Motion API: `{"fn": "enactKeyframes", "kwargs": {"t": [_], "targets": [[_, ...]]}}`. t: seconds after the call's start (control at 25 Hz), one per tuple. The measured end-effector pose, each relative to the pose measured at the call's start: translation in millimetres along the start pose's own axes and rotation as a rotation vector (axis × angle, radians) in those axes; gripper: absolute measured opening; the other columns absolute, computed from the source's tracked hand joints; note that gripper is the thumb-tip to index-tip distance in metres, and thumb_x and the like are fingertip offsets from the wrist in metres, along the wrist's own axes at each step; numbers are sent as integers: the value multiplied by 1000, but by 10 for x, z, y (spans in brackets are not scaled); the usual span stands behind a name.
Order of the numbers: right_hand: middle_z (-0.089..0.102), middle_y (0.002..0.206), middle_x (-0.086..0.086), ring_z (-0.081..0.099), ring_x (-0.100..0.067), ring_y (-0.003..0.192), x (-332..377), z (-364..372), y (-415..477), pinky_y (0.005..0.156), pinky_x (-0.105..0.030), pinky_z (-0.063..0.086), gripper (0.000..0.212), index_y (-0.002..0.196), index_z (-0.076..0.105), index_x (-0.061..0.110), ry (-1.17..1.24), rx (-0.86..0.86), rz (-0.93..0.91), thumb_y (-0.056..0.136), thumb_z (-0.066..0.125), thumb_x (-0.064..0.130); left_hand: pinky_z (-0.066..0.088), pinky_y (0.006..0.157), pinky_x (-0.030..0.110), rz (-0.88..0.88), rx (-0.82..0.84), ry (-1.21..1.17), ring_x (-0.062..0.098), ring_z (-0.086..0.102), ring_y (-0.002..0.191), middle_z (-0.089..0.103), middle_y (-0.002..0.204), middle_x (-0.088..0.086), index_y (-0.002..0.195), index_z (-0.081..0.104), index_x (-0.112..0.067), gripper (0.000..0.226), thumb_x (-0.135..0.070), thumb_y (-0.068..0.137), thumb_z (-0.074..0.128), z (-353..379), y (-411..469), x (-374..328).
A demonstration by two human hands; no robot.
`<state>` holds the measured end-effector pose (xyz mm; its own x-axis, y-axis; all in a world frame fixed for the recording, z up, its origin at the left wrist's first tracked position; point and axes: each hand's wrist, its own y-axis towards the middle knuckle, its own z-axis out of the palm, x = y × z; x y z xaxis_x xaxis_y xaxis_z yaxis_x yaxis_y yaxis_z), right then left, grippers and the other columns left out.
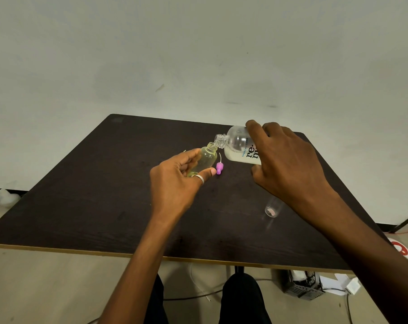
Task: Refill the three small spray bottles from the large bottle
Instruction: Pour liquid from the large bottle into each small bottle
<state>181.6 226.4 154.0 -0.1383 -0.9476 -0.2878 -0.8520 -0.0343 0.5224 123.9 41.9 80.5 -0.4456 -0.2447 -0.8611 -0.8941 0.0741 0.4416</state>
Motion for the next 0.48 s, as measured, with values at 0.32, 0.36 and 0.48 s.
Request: {"fn": "enactKeyframes", "kwargs": {"t": [0.32, 0.36, 0.48], "targets": [[58, 105, -8, 58, -29, 91, 5, -3, 11, 59, -31, 33, 69, 131, 38, 20, -9, -4, -3, 70, 70, 21, 44, 76, -2, 3, -3, -17, -27, 57, 82, 64, 106, -17, 124, 68, -19, 58, -25, 70, 88, 1, 4, -2], [58, 105, -8, 58, -29, 91, 6, -4, 12, 59, -31, 33, 69, 131, 38, 20, -10, -7, -4, 70, 70, 21, 44, 76, -2, 1, -3, -14, -23, 58, 83, 66, 109, -15, 124, 67, -19, 58, -25, 70, 88, 0, 5, -1], [58, 104, -8, 58, -29, 90, 8, -8, 14, 60, -30, 32, 69, 131, 39, 20, -13, -11, -8, 70, 70, 20, 46, 78, 0, 0, -6, -5, -16, 60, 89, 71, 116, -5, 125, 67, -20, 58, -27, 71, 88, 2, 6, 6]]}}
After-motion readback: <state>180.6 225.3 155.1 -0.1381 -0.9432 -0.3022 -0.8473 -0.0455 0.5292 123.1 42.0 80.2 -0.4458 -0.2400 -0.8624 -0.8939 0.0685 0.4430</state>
